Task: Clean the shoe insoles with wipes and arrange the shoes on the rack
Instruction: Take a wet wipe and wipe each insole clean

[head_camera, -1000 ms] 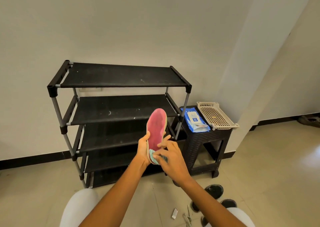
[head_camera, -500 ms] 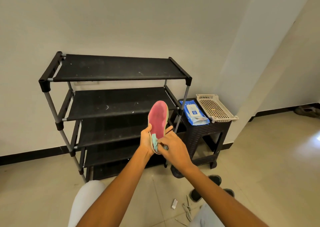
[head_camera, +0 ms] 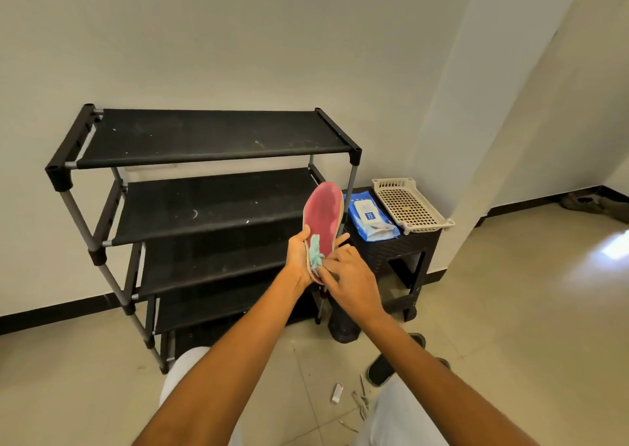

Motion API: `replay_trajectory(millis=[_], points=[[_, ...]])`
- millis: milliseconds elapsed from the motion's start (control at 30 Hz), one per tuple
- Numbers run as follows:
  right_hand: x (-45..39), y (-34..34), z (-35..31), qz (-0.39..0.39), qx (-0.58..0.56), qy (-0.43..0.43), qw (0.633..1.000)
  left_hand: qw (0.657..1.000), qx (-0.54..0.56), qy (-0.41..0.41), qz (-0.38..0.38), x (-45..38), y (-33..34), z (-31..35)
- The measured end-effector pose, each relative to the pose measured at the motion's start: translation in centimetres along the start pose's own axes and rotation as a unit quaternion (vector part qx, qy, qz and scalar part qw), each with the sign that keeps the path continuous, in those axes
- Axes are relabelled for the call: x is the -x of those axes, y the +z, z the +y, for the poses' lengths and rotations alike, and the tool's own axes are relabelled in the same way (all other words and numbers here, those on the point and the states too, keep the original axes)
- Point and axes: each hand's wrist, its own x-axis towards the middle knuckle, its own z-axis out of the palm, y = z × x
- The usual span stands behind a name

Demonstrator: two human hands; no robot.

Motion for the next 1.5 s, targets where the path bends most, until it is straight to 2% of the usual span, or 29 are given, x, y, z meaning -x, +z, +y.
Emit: replay_trajectory(millis=[100, 133, 167, 233, 300, 333, 500, 633, 700, 800, 900, 1033, 1100, 1133, 1200, 1267, 1333, 1400, 1433, 1500], points=[[1.2, -1.2, 1.8, -0.059, -0.008, -0.068, 0.996, 1.0, 0.0, -0.018, 0.003, -0.4, 0.0, -1.2], [1.1, -1.7, 2.5, -0.063, -0.009, -0.066, 0.996, 1.0, -0.008, -0.016, 0.006, -0.6, 0.0, -1.7], [0.8, -2.1, 3.0, -0.05, -0.017, -0.039, 0.998, 1.0, -0.021, -0.01, 0.011, -0.9, -0.1, -2.1], [-0.4, -2.2, 4.3, -0.005, -0.047, 0.075, 0.996, 0.999, -0.052, -0.003, 0.003, -1.3, 0.2, -3.2], [-1.6, -1.9, 5.0, -0.021, -0.035, 0.165, 0.985, 0.998, -0.067, -0.005, -0.007, -1.7, 0.9, -3.9], [-1.9, -1.6, 5.1, -0.042, -0.024, 0.175, 0.983, 0.998, -0.067, -0.007, -0.011, -1.8, 1.2, -4.0], [0.0, -0.8, 4.0, -0.061, -0.086, 0.11, 0.988, 1.0, -0.02, -0.005, -0.013, -2.4, 1.0, -3.8], [1.9, -2.0, 4.5, -0.115, -0.136, 0.073, 0.981, 1.0, -0.012, -0.022, 0.018, -2.0, 0.4, -3.9], [1.6, -2.5, 5.5, -0.085, -0.141, 0.099, 0.981, 0.999, -0.041, -0.011, 0.026, -1.8, 0.5, -4.2], [-0.1, -3.1, 6.1, -0.021, -0.142, 0.184, 0.972, 0.997, -0.079, -0.005, 0.021, -1.4, 1.6, -5.0], [-0.2, -2.5, 5.4, -0.058, -0.076, 0.152, 0.984, 0.999, -0.051, -0.002, 0.004, -1.6, 2.6, -5.7], [2.3, -2.6, 5.1, -0.069, -0.136, 0.144, 0.978, 0.999, -0.034, -0.029, 0.009, -2.2, 2.5, -5.7], [2.8, -3.4, 6.4, -0.101, -0.141, 0.14, 0.975, 0.998, -0.058, -0.032, -0.001, -1.8, 2.8, -6.2], [2.8, -3.7, 7.2, -0.087, -0.156, 0.159, 0.971, 0.996, -0.081, -0.024, 0.002, -1.8, 2.9, -6.5], [2.5, -4.2, 8.7, -0.005, -0.237, 0.243, 0.941, 0.995, -0.102, -0.011, 0.007, -1.9, 3.4, -7.3], [2.5, -4.5, 10.1, 0.055, -0.316, 0.338, 0.885, 0.995, -0.098, -0.018, -0.001, -2.4, 3.9, -8.5], [2.9, -4.5, 11.3, 0.042, -0.395, 0.422, 0.815, 0.992, -0.122, -0.031, -0.007, -3.0, 4.1, -9.6], [3.9, -4.6, 12.4, 0.006, -0.467, 0.468, 0.75, 0.988, -0.148, -0.051, -0.014, -3.9, 4.3, -10.9], [4.6, -4.3, 13.2, 0.002, -0.484, 0.48, 0.732, 0.986, -0.156, -0.062, -0.016, -4.5, 4.4, -11.7], [6.0, -3.5, 14.7, 0.03, -0.489, 0.49, 0.722, 0.981, -0.173, -0.084, -0.012, -5.8, 4.2, -13.2]])
